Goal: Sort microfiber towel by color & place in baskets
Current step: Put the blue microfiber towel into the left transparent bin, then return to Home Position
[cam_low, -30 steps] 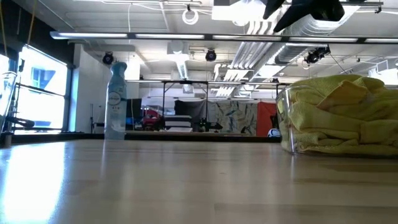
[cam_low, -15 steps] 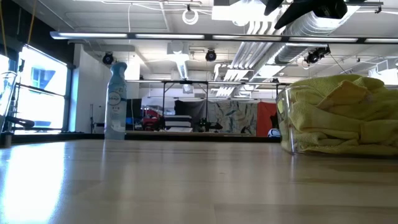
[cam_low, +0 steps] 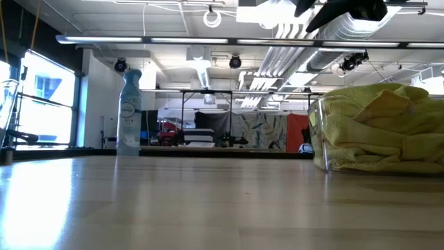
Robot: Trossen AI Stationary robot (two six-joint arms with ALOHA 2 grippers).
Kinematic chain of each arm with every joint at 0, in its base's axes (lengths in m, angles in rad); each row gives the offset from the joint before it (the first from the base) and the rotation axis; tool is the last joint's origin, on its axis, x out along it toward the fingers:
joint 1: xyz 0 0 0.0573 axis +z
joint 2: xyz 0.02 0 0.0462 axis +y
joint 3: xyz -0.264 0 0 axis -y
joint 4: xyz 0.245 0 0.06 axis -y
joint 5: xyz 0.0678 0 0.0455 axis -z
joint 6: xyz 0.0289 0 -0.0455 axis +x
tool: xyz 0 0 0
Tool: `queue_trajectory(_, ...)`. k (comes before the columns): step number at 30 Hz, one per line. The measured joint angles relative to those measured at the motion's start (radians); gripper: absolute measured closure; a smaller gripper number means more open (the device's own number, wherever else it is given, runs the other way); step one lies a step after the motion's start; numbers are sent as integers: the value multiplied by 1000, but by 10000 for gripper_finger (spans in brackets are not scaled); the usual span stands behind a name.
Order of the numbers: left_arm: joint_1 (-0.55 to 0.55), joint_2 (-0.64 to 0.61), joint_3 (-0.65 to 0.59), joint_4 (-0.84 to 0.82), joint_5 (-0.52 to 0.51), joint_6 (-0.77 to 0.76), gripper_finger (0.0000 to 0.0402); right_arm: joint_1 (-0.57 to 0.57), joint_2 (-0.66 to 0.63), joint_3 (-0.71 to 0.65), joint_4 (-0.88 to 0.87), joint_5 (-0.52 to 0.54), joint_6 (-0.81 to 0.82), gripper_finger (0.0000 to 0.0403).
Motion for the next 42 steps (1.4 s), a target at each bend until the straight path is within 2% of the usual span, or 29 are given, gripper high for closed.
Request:
queue_trajectory(6,2,-46,-4,-10,9,3,283,0,0,0,5,0,0,261)
queue_trajectory(18,1,-245,-1,-36,-42,9,308,0,0,0,5,0,0,261)
queue_trajectory(22,1,-263,48,-159,-46,20,315,0,0,0,5,0,0,261)
queue_trajectory(31,1,-265,269,-534,-67,72,317,0,0,0,-3,7,-7,261)
queue_trajectory(36,1,-265,299,-655,-62,117,317,-1,0,0,-45,21,-12,261)
queue_trajectory(40,9,-265,299,-717,-75,228,317,-1,0,0,-108,-3,-153,261)
queue_trajectory(42,28,-266,299,-734,-143,279,318,-1,0,-1,-126,-9,-213,261)
